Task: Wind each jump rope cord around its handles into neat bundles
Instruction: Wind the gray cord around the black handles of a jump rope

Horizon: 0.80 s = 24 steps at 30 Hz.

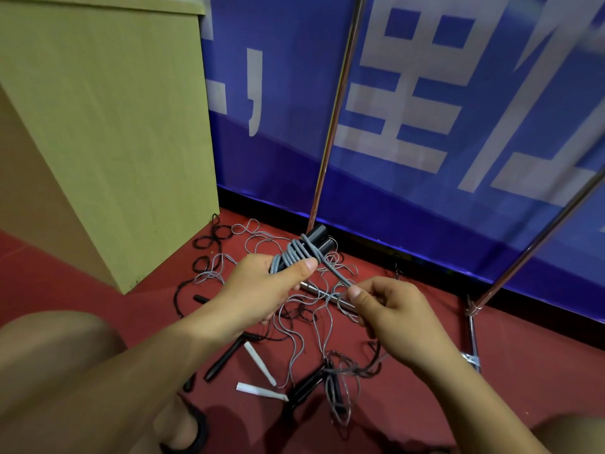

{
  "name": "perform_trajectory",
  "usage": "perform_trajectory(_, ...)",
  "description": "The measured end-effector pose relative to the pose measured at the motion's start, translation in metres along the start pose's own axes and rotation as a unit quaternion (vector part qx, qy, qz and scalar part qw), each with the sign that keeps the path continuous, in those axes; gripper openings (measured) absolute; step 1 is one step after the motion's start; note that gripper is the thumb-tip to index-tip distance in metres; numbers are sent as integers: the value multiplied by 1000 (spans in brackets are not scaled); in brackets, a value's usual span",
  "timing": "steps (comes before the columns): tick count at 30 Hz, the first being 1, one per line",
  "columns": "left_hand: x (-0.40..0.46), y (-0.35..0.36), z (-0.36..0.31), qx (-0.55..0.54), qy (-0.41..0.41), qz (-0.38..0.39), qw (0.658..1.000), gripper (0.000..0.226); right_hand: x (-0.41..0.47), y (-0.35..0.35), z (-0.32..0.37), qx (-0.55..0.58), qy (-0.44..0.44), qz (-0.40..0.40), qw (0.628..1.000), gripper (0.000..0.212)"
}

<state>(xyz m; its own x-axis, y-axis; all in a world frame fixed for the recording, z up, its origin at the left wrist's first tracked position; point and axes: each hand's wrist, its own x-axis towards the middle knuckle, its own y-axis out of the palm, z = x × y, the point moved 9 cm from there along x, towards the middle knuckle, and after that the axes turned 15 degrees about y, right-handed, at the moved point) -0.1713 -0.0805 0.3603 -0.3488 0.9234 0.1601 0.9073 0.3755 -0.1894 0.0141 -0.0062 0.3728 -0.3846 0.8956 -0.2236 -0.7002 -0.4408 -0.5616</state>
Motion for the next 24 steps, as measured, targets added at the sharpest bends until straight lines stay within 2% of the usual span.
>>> perform_trajectory(6, 1, -1, -3, 4, 22, -5, 1000, 62, 2, -5, -8, 113, 51, 16, 992, 15)
perform_trajectory(15, 4, -11, 1, 118, 40, -25, 992, 58, -9, 5, 2, 150, 62, 80, 983, 26)
perform_trajectory(20, 6, -23, -2, 261, 29, -40, 964, 57, -13, 9, 4, 133, 38, 97, 986, 22)
perform_trajectory(24, 7, -17, 7, 392, 30, 29, 919, 60, -14, -1, 4, 85, -13, 52, 995, 12)
